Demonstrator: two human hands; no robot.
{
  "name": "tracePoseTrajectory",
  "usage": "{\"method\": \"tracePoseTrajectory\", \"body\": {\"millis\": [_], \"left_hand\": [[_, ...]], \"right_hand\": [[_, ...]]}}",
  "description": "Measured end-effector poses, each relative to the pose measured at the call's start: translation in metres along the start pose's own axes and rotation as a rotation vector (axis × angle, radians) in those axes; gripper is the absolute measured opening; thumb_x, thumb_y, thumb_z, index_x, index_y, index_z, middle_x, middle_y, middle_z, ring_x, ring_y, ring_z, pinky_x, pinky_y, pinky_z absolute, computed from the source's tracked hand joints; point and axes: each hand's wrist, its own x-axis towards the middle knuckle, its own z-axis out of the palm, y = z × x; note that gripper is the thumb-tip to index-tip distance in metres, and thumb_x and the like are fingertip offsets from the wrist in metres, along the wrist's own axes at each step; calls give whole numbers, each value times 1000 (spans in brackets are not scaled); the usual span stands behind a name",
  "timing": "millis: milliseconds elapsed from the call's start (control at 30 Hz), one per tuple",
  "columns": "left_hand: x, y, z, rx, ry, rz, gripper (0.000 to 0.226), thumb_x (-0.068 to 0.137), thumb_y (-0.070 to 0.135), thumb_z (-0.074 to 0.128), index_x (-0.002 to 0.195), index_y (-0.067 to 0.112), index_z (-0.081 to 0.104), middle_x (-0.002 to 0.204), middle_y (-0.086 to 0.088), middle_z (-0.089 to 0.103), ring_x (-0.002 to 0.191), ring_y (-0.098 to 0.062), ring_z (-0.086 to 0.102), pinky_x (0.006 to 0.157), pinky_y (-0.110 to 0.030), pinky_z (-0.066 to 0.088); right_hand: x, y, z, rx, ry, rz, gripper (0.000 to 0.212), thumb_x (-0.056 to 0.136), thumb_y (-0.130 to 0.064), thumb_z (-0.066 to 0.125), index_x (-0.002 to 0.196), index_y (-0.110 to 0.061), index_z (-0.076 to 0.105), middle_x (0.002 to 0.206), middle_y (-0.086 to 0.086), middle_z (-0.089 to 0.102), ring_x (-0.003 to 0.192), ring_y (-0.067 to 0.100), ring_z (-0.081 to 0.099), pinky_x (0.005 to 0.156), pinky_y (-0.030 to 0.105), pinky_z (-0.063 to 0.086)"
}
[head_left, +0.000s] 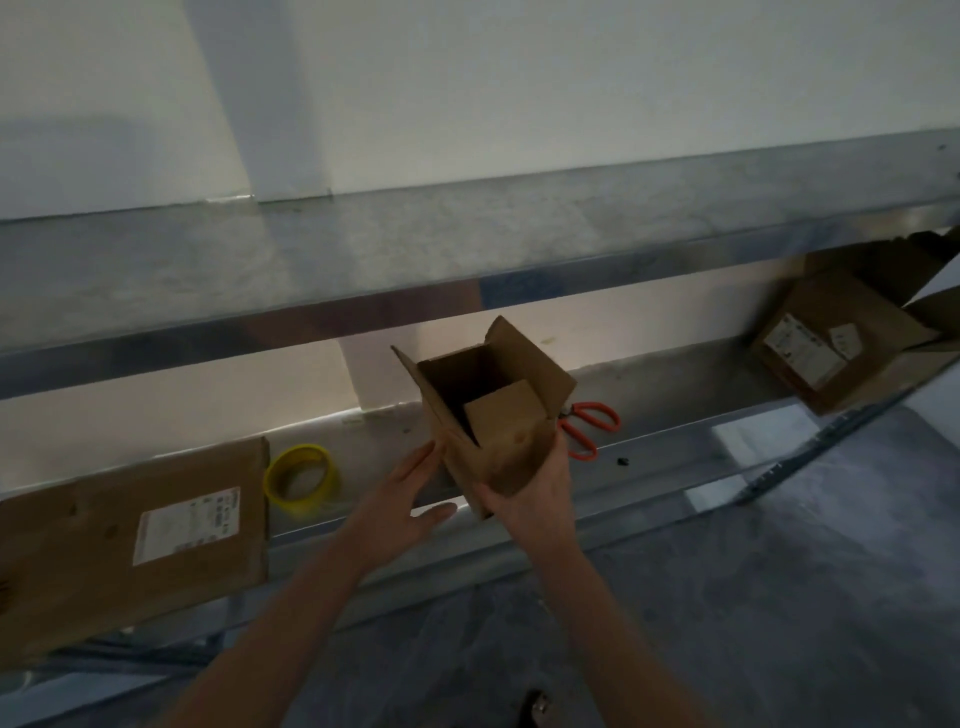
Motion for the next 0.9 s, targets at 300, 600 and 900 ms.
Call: {"method": "tracePoseTrajectory", "body": {"millis": [300,600,900], "left_hand": [[60,68,11,390,-36,212,71,93,59,43,152,29,16,160,4,16,146,-15,15,119,-35,10],[161,192,121,362,-47,263,67,93,56,45,151,32,21,159,7,19,145,-14,16,116,-35,13],[227,314,258,21,-115,81,72,93,47,53,152,29,16,157,4,20,142,-16,24,116,-35,23]], "right_hand": [[-3,44,-144,-61,231,25,121,58,-37,94,148,-32,13,142,-14,23,129,10,32,105,37,40],[51,111,-301,-104,264,5,121,60,-42,91,148,-35,8,150,-8,21,138,18,30,112,46,38],[142,180,-414,-118,151,11,123,57,-40,92,148,-32,9,145,-13,21,133,11,27,110,35,34]]}}
